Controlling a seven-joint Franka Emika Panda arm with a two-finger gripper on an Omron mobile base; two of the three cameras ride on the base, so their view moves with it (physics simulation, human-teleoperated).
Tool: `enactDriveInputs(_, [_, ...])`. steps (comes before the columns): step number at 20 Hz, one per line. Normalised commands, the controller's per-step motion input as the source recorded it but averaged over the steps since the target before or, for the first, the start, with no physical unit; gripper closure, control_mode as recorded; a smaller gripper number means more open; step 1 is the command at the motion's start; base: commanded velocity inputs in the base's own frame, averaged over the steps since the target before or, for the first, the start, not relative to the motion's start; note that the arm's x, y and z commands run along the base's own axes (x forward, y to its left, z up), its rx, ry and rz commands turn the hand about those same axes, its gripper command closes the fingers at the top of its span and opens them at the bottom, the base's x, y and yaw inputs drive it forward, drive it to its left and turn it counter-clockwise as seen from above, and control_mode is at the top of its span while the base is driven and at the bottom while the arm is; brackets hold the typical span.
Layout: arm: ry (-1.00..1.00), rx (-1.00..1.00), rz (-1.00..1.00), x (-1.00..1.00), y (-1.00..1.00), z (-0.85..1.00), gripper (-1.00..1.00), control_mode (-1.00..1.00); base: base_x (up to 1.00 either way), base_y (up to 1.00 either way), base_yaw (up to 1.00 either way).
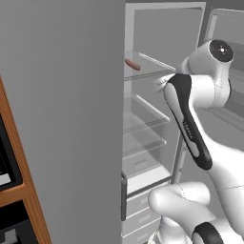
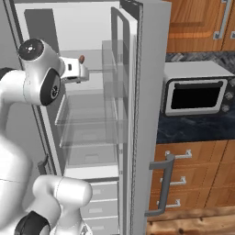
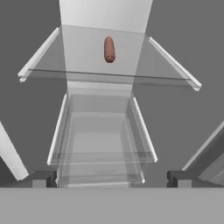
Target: Move the hot dog bun to the plate on the dining table and place the condiment next to that plate. Then navigate to the fridge and take the sausage and place it on the plate as well.
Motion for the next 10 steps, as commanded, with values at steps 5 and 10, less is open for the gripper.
enactDriveInputs(5, [0.00, 0.00, 0.04, 0.88, 0.09, 0.07, -1.00, -1.00, 0.00, 0.00, 0.00])
enactDriveInputs(10, [0.00, -0.05, 0.00, 0.58, 0.32, 0.26, -1.00, -1.00, 0.00, 0.00, 0.00])
